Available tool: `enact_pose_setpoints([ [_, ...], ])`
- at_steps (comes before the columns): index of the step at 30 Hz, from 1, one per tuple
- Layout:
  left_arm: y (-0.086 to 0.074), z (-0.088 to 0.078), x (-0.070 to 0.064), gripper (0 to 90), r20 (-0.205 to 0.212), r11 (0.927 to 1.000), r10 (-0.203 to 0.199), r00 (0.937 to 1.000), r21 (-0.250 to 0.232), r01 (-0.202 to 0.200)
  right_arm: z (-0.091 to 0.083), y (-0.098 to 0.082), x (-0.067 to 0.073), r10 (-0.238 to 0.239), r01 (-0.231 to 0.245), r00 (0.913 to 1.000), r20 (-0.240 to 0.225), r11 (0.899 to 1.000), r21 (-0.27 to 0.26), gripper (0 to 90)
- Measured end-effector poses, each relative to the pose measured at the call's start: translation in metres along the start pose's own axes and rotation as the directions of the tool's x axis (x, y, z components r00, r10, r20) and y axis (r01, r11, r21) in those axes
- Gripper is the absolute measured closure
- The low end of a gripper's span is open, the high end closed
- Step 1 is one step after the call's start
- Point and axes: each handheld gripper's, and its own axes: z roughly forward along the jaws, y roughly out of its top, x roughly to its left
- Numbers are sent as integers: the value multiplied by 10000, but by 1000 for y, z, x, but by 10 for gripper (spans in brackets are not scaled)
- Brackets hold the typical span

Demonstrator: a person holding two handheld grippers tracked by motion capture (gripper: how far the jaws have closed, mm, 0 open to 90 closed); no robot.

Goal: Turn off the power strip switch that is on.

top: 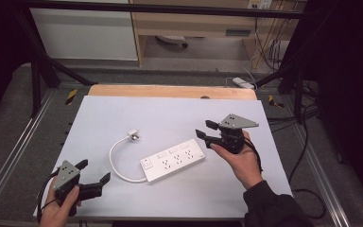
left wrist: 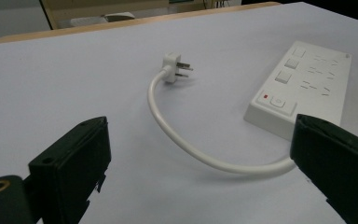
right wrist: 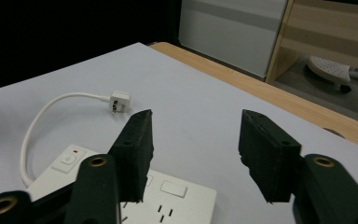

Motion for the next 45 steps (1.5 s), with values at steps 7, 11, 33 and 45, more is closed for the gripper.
enact_pose_setpoints([
  [7,0,-1,3,50,-59,9999,-90,9999,-69,90,5,-2,3,-178,177,9998,-12,9998,-62,690],
  [11,0,-1,3,50,-107,9999,-114,9999,-80,113,7,-4,4,-142,142,9999,-9,9998,-165,790],
  [33,0,0,1,50,-40,10000,26,10000,24,-26,20,-26,5,4,-2,10000,-56,9998,210,900],
  [45,0,0,1,50,-7,10000,21,10000,37,-21,24,-34,7,96,-90,9999,-114,9988,473,900],
])
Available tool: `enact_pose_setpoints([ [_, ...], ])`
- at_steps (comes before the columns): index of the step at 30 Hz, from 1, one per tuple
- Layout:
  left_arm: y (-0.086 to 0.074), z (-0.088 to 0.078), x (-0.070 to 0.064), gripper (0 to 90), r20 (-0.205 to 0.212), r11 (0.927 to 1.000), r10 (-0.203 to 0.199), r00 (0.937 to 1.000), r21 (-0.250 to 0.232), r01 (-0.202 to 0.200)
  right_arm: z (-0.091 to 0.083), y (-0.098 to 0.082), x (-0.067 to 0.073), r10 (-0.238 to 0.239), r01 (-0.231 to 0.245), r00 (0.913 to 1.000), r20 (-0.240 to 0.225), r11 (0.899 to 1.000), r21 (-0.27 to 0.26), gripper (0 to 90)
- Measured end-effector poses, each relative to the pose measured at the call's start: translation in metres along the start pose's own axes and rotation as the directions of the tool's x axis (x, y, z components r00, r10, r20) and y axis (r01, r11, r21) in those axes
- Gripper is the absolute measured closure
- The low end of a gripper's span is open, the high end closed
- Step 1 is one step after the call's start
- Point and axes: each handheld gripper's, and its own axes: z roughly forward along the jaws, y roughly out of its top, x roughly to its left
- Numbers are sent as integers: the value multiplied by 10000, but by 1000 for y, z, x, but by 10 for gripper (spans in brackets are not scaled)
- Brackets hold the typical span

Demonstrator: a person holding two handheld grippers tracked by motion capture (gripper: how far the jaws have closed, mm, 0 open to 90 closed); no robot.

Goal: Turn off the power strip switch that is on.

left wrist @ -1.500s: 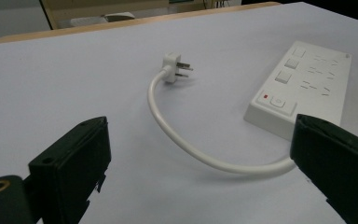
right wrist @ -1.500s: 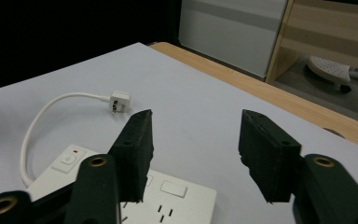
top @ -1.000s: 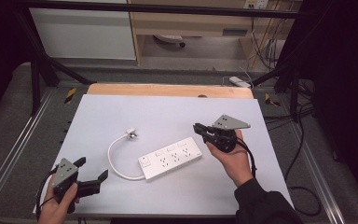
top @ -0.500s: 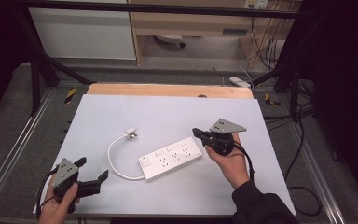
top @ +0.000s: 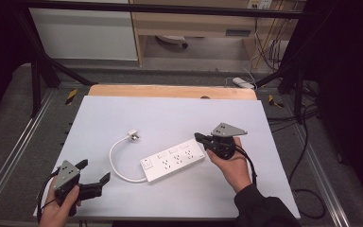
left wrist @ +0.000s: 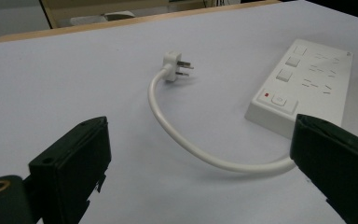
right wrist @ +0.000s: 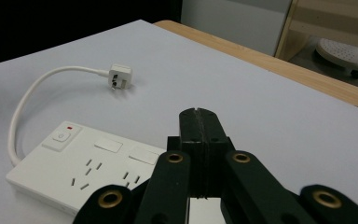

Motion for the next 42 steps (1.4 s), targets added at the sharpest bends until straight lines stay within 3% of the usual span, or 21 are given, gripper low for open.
enact_pose_setpoints([
  [42,0,0,0,51,20,10000,-2,10000,-23,2,18,-31,-2,237,-235,9997,-9,9957,898,900],
])
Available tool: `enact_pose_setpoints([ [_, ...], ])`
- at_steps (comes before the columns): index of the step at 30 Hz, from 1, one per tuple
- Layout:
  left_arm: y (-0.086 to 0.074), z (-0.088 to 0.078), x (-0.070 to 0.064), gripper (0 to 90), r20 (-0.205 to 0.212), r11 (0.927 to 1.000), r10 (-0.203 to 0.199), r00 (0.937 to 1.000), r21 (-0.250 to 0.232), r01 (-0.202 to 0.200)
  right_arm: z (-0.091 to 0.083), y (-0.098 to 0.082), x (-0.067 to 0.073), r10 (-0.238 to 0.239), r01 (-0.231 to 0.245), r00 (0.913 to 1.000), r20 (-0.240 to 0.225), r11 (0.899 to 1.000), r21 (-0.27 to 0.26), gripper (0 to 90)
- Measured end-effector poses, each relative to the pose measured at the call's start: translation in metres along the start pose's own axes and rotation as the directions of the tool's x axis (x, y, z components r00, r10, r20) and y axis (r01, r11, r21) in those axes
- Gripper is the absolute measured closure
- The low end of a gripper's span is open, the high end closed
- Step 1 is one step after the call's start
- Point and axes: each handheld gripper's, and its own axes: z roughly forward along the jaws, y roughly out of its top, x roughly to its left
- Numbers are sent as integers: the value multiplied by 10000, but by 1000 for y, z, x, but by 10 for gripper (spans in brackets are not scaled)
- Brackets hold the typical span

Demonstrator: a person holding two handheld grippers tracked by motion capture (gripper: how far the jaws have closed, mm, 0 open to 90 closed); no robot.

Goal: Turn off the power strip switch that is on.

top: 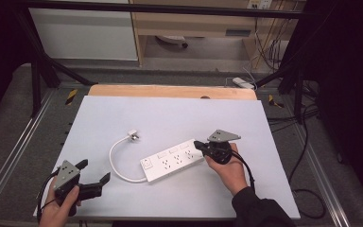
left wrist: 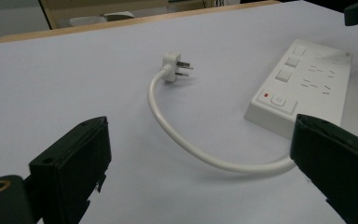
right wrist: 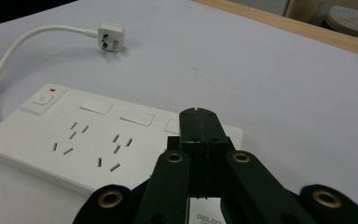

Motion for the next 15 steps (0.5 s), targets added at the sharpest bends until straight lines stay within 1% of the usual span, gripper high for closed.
enact_pose_setpoints([
  [6,0,0,0,50,3,10000,-9,10000,-30,9,1,-2,1,34,-33,10000,12,10000,-7,900],
  [15,0,0,0,51,17,10000,4,10000,5,-4,4,-8,1,75,-75,10000,11,9999,120,900],
])
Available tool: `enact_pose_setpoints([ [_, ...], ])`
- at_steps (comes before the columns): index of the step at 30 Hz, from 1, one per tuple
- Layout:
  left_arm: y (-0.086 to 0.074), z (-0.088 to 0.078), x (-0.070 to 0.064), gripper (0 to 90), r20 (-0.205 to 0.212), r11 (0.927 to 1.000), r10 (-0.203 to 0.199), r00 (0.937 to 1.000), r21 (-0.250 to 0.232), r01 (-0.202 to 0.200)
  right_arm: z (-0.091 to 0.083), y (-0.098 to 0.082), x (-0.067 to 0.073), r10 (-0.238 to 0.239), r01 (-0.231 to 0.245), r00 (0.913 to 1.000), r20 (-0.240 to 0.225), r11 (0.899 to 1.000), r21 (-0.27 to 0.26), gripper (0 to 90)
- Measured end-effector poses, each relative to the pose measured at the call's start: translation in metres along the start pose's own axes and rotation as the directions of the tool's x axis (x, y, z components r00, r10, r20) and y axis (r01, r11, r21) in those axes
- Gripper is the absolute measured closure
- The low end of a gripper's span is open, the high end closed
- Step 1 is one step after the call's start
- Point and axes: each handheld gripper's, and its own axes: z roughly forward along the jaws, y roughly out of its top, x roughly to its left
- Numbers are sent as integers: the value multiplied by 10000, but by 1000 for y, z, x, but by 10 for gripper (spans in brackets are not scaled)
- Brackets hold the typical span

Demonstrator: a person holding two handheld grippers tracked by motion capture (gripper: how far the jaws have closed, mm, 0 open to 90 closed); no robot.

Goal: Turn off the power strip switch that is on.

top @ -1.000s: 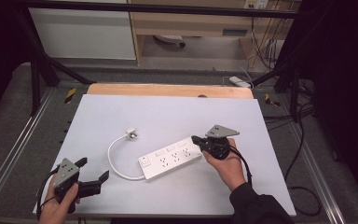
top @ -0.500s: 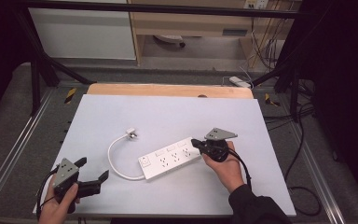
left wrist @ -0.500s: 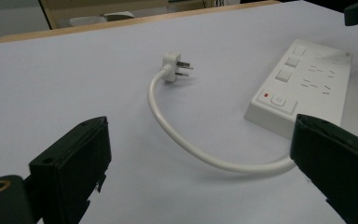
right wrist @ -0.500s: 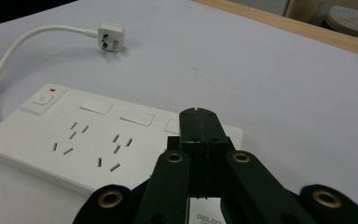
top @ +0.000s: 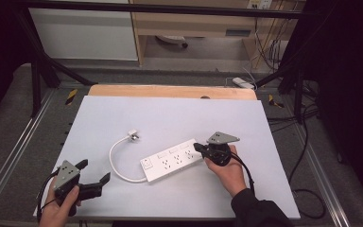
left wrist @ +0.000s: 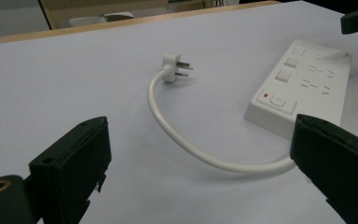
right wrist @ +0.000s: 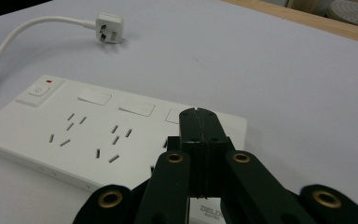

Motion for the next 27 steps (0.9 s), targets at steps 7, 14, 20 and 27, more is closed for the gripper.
enact_pose_setpoints([
  [7,0,1,0,50,1,10000,-31,10000,-30,31,4,-4,1,15,-14,10000,-34,9999,128,900],
  [14,0,0,0,51,-1,10000,39,10000,12,-39,14,-3,2,118,-117,9999,-16,9998,179,900],
  [20,0,1,0,51,17,10000,-11,10000,-27,11,29,2,2,80,-80,10000,-5,9996,276,900],
  [27,0,0,0,51,51,10000,-7,10000,-23,7,43,8,0,169,-173,9998,141,9994,285,900],
])
